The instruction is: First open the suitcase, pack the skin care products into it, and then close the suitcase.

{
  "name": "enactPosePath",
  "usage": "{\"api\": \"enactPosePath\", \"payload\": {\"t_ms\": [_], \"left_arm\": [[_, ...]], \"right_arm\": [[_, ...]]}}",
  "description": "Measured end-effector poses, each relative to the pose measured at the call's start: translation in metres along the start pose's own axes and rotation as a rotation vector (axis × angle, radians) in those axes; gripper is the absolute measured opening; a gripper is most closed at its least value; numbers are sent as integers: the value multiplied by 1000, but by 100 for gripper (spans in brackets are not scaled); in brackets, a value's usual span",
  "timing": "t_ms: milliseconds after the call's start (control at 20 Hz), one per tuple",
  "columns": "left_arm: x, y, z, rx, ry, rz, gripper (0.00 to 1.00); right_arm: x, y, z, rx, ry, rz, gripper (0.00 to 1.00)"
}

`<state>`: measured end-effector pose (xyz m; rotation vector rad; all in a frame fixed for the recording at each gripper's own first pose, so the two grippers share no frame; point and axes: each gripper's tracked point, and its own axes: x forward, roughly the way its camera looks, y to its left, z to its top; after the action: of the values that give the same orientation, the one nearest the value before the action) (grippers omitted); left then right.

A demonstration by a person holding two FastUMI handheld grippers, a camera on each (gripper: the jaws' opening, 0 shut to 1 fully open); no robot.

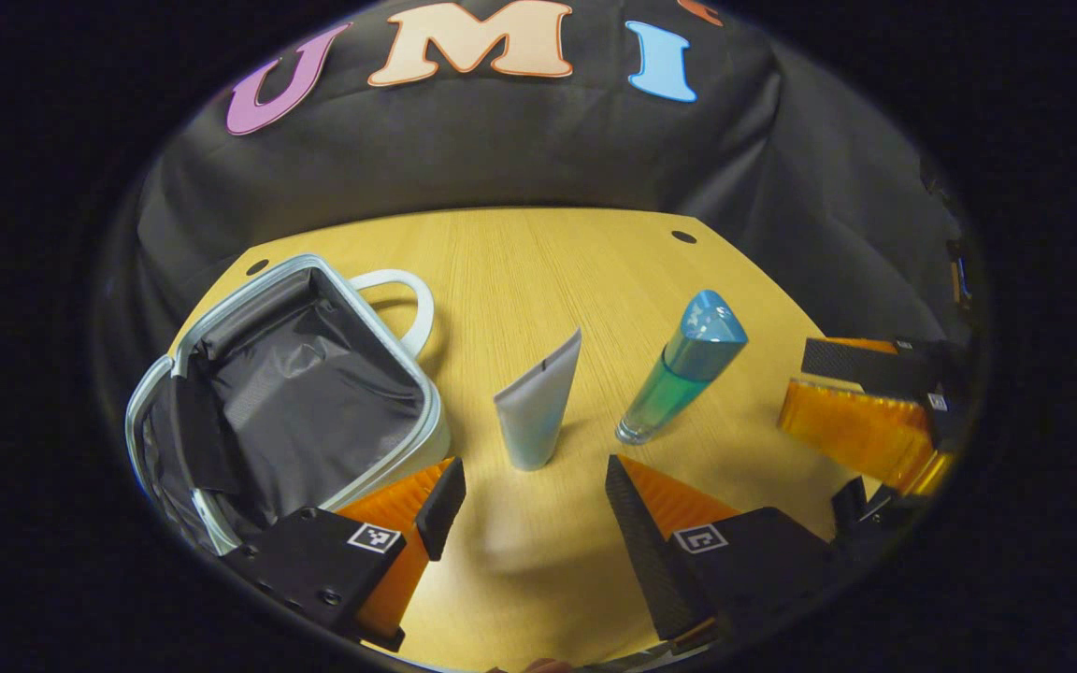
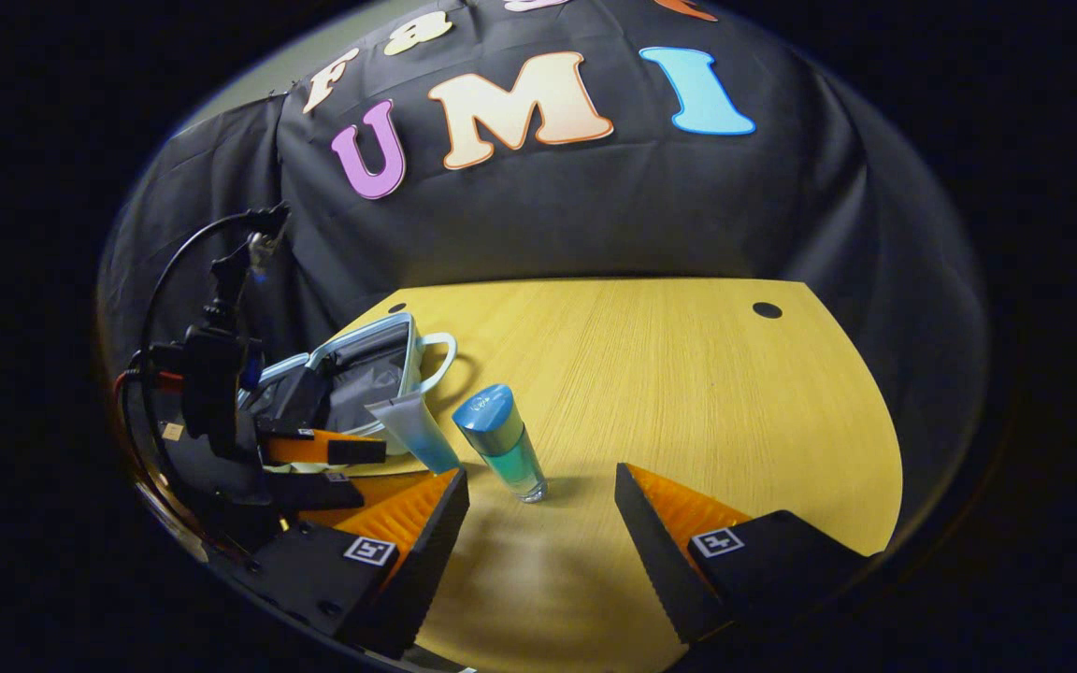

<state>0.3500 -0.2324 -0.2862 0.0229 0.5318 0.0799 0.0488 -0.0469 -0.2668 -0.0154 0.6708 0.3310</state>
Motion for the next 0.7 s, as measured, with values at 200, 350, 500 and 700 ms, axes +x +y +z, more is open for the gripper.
{"api": "enactPosePath", "payload": {"t_ms": [200,350,500,700], "left_arm": [[24,3,4,-70,-17,56,89],[37,3,8,-82,-30,66,80],[47,3,6,-101,-17,82,64],[49,6,7,-132,-7,108,41]], "right_arm": [[10,-6,-5,-23,21,25,98],[18,-11,-10,-40,40,41,98],[26,-9,-12,-43,55,61,94],[37,-4,-18,-54,65,86,94]]}}
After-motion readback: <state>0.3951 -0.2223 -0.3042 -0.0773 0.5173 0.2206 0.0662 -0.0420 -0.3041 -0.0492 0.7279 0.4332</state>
